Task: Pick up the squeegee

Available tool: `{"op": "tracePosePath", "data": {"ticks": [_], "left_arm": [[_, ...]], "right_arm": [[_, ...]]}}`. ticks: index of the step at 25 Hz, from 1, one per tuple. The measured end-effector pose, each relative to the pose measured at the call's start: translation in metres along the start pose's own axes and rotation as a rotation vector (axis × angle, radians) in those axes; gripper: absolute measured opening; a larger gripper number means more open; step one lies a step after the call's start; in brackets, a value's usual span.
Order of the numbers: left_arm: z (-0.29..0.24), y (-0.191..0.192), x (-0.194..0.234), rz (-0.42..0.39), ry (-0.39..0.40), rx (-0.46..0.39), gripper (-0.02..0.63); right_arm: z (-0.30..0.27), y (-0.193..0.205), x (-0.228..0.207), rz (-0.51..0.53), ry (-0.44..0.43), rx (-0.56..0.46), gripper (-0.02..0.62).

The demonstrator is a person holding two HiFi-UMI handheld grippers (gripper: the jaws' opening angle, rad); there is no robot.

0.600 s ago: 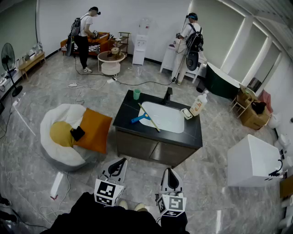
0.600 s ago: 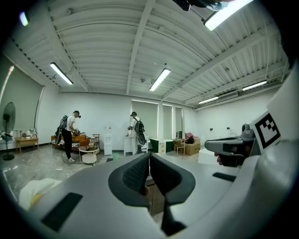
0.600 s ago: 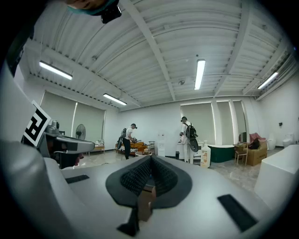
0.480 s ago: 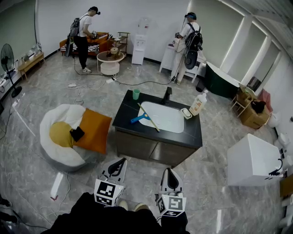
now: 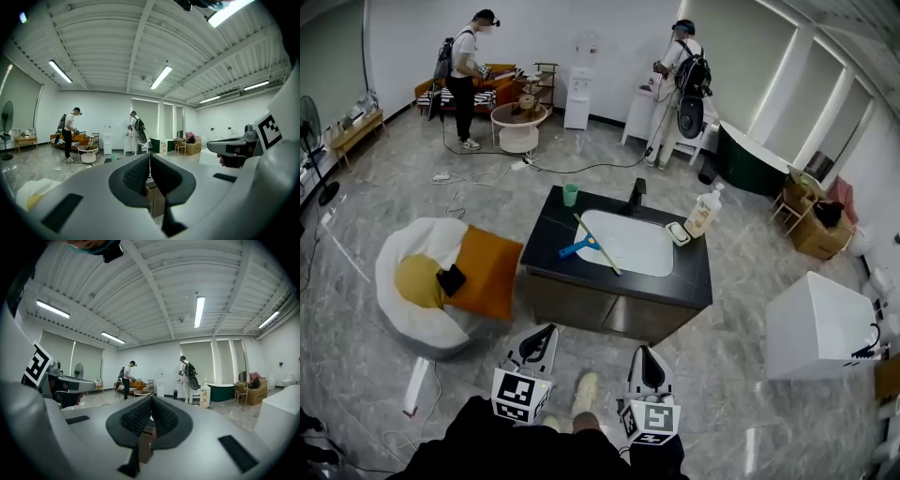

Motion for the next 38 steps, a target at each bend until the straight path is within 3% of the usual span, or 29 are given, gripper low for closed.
{"op": "tracePosePath", "data": {"ticks": [18,38], "left_arm": [[-0.204,-0.034,0.030,-0.006,-0.031,0.025,0.025],[-0.327,-0.042,0.051,0.004,-0.091,0.065,0.025]], "right_arm": [[-0.183,-0.006,-0.112,-0.026,-0.035,0.029,0.015],[-0.303,0.001,-0.176,-0.048,-0.108,0.053,0.015]]}}
Point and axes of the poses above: the fingertips, and each gripper's own axes: z backward along the fingers, x to its left, y out of its underside, the point moved 6 cm from there along z, backward along the fingers, and after that the axes turned 3 degrees about z, right-handed, at the moved point
